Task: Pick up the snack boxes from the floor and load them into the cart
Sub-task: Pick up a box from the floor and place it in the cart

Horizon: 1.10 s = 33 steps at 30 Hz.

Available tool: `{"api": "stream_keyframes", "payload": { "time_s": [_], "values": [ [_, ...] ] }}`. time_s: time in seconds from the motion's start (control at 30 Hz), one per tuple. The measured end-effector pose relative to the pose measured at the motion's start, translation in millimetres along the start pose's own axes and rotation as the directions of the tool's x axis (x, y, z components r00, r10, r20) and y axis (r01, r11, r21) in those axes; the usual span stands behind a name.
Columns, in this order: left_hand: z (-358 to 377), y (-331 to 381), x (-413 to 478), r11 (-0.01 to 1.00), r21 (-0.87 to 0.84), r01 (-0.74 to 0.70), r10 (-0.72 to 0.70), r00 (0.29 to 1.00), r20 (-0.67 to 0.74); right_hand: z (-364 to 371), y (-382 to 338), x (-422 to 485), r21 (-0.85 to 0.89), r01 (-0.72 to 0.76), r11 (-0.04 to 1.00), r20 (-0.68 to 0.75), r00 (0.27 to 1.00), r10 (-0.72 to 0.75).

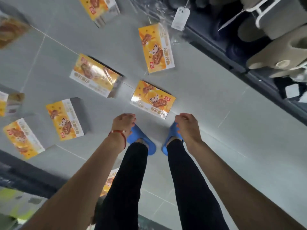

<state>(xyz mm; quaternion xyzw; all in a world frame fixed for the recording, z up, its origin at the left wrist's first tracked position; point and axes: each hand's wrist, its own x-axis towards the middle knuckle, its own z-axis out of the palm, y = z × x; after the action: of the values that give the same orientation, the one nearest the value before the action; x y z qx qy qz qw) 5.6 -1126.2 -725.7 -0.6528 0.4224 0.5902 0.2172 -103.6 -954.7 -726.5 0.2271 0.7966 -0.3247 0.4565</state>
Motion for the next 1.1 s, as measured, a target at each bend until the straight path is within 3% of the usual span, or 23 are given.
{"api": "stream_keyframes", "payload": {
  "time_s": [0.13,0.33,0.43,0.5,0.63,0.8,0.93,1.1],
  "values": [
    [19.1,-11.1,86.5,0.982,0.186,0.038,-0.023,0.996,-0.086,36.0,77.6,128.9,-0.046,-0.121,0.992,-0.007,0.993,0.121],
    [34.1,-3.9,198.5,0.933,0.353,-0.068,0.118,0.985,-0.122,79.5,123.3,259.3,-0.053,-0.226,0.973,-0.07,0.972,0.223],
    [33.7,-0.9,252.3,0.946,0.307,-0.104,0.159,0.974,-0.161,92.5,95.6,270.3,-0.052,-0.225,0.973,-0.104,0.97,0.218],
    [35.2,0.0,278.0,0.951,0.272,-0.15,0.202,0.963,-0.177,104.6,76.3,275.4,0.11,-0.223,0.969,-0.092,0.968,0.234],
    [50.4,11.6,302.1,0.926,0.273,-0.259,0.312,0.934,-0.173,129.3,86.0,318.5,0.46,-0.336,0.822,-0.015,0.923,0.385],
    [69.6,19.1,311.4,0.91,0.375,-0.175,0.243,0.96,-0.141,136.0,70.4,306.2,0.509,-0.33,0.795,0.069,0.936,0.344],
    [66.8,20.6,292.3,0.889,0.418,-0.189,0.272,0.951,-0.146,120.6,70.4,282.8,0.458,-0.35,0.817,0.073,0.931,0.358],
    [42.8,17.7,236.2,0.939,0.289,-0.184,0.237,0.959,-0.158,101.1,66.9,243.2,0.409,-0.278,0.869,0.009,0.954,0.301]
  ]
}}
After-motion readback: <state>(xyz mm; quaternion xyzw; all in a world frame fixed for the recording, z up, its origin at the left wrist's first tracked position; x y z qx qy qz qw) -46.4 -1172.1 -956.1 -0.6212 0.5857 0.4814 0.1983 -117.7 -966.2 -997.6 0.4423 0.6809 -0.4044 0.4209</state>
